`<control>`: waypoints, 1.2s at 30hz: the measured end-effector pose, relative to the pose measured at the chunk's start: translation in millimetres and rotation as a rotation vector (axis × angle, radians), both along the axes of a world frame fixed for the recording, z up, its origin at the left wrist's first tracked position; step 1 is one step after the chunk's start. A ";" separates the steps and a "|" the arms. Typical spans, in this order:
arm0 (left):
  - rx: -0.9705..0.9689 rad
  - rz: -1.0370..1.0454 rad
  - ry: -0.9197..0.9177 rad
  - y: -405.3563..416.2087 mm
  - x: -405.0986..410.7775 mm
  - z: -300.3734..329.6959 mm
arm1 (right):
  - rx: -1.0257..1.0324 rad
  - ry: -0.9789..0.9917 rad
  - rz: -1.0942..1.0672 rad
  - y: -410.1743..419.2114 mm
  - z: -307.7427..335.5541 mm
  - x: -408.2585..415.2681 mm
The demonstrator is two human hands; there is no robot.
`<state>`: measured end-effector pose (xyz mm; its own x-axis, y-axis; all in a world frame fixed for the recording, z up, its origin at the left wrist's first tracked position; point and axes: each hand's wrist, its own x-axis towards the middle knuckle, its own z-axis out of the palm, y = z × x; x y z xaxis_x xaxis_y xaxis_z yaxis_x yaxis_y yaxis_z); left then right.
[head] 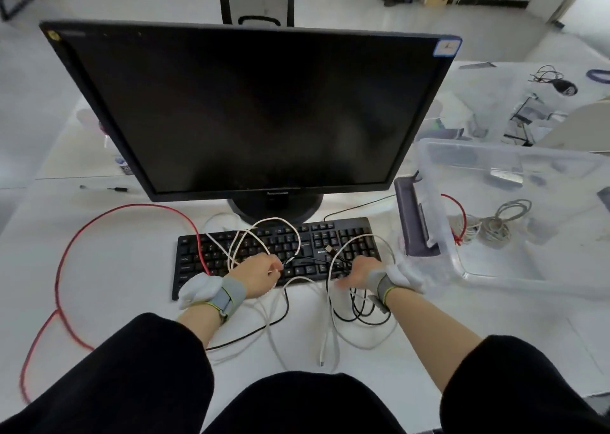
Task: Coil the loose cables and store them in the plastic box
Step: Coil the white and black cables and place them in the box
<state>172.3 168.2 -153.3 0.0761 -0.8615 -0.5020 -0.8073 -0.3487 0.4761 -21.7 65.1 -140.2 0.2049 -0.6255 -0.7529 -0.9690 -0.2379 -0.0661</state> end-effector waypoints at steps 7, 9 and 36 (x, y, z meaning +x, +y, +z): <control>0.073 -0.064 0.045 -20.0 -27.7 -21.2 | -0.060 -0.104 -0.185 4.8 -15.3 -17.4; 0.088 -0.075 0.060 -26.5 -33.6 -26.6 | 0.012 -0.237 -0.425 -2.4 -22.2 -18.6; -0.115 -0.473 -0.175 -49.8 -69.7 -33.3 | -0.061 -0.447 -0.476 2.0 -35.8 -34.7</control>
